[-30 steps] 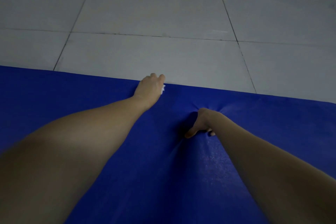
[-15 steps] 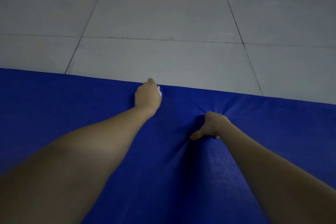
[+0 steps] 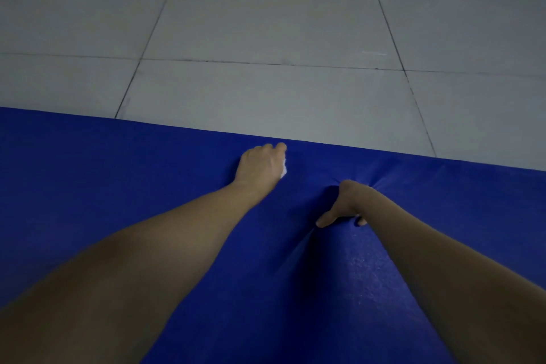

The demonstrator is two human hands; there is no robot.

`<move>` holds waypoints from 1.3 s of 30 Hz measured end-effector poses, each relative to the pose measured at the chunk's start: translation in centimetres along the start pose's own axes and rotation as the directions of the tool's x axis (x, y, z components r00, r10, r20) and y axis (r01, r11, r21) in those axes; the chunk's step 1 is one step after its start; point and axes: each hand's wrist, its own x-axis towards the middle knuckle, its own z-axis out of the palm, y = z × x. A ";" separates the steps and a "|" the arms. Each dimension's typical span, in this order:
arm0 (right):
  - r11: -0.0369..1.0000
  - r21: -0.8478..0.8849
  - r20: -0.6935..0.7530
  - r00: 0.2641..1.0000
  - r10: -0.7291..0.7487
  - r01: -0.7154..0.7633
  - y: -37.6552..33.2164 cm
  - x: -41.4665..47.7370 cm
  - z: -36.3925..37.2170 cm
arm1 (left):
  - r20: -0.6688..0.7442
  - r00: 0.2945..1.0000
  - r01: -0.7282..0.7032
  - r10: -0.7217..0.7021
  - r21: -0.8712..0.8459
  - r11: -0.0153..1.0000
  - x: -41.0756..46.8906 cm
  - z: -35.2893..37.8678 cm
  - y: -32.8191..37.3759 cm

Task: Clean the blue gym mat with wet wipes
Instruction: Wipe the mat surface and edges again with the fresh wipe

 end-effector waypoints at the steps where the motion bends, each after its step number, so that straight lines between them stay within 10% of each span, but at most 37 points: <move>1: 1.000 -0.004 -0.006 1.000 0.000 0.000 0.1 0.1 0.1 | -0.001 0.998 0.057 -0.057 -0.017 0.998 -0.4 -0.3 -1.5; 10: 0.997 -0.062 -0.054 0.998 -0.042 0.039 0.5 0.3 0.6 | -0.029 0.899 0.428 -0.437 -0.159 0.890 -3.3 -0.5 -8.7; 19: 0.990 -0.120 -0.091 0.992 -0.087 0.076 0.8 0.4 0.8 | -0.013 0.998 0.059 -0.061 -0.102 0.993 -3.5 2.1 7.0; 24: 0.992 -0.108 -0.086 0.994 -0.069 0.059 0.6 0.3 0.7 | 0.018 0.994 -0.112 0.112 0.000 0.994 -3.7 1.0 4.2; 32: 0.994 -0.089 -0.086 0.994 -0.063 0.055 0.9 0.3 0.8 | -0.016 0.916 0.396 -0.401 -0.124 0.910 -7.0 -0.6 -9.4; 39: 0.993 -0.102 -0.114 0.991 -0.069 0.058 1.0 0.6 1.1 | -0.070 0.916 0.385 -0.394 -0.114 0.916 -7.0 1.1 -5.1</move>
